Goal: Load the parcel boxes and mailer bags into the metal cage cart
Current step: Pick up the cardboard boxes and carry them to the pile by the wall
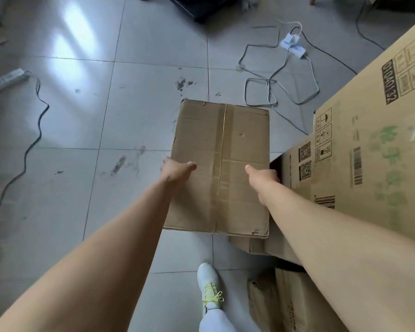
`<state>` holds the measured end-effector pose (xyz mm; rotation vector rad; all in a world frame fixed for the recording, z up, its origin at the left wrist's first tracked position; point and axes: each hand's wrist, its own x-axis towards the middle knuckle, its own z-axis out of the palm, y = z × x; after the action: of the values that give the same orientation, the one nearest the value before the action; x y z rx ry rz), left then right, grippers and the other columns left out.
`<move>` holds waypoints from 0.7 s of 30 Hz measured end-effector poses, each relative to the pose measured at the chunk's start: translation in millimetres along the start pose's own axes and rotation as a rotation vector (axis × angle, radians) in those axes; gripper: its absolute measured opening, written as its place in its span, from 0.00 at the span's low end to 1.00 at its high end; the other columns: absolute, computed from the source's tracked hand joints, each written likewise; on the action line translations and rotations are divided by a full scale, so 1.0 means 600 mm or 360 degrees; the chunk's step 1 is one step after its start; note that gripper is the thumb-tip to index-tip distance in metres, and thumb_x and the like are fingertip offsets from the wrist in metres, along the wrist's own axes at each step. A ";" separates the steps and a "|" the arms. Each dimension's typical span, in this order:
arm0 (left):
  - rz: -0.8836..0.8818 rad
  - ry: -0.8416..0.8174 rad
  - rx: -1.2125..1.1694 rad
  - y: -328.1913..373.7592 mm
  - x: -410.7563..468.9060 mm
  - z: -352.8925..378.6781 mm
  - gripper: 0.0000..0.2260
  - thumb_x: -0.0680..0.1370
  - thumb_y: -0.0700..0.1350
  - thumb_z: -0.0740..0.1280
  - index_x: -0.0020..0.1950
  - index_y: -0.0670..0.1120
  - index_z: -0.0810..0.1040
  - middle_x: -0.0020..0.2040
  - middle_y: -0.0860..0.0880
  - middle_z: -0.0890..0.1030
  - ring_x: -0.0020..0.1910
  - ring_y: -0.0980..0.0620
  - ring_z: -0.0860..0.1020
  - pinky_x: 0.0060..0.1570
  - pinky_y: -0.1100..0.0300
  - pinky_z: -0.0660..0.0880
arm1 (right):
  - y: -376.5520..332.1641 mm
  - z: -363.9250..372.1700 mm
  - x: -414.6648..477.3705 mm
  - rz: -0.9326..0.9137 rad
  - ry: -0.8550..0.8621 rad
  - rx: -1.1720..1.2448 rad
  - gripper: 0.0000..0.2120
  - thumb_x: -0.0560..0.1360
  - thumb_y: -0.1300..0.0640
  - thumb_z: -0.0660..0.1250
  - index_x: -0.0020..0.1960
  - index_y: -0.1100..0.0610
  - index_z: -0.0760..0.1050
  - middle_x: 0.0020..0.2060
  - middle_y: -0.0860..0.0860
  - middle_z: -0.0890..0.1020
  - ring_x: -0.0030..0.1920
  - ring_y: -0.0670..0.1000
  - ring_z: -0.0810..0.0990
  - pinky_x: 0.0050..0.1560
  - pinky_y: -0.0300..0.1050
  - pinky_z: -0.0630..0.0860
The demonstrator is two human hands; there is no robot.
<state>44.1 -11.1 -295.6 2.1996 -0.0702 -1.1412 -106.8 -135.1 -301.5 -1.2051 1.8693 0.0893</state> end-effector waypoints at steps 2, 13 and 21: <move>-0.0029 -0.0018 -0.0081 -0.003 0.019 0.006 0.29 0.74 0.50 0.70 0.68 0.37 0.66 0.64 0.38 0.74 0.60 0.40 0.76 0.56 0.52 0.74 | -0.004 0.008 0.018 0.0048 -0.0035 0.0103 0.40 0.74 0.39 0.65 0.75 0.60 0.55 0.71 0.56 0.66 0.68 0.60 0.68 0.67 0.54 0.67; -0.0219 0.0101 -0.0342 -0.016 0.008 -0.070 0.40 0.72 0.55 0.72 0.74 0.40 0.56 0.72 0.42 0.62 0.69 0.42 0.67 0.67 0.48 0.67 | -0.093 0.048 -0.048 -0.0028 0.0119 -0.0109 0.43 0.69 0.32 0.66 0.71 0.61 0.59 0.68 0.59 0.63 0.68 0.61 0.64 0.67 0.55 0.64; -0.0237 0.0467 -0.0609 -0.086 -0.089 -0.324 0.41 0.73 0.56 0.70 0.75 0.38 0.53 0.73 0.40 0.63 0.71 0.42 0.66 0.67 0.51 0.64 | -0.205 0.158 -0.298 -0.0499 -0.0153 -0.0322 0.43 0.70 0.34 0.65 0.72 0.61 0.58 0.70 0.59 0.61 0.71 0.62 0.59 0.72 0.55 0.58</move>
<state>144.2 148.5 -207.0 2.0220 0.4102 -0.8146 71.4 -28.7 -187.5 -1.5912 1.5966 0.1632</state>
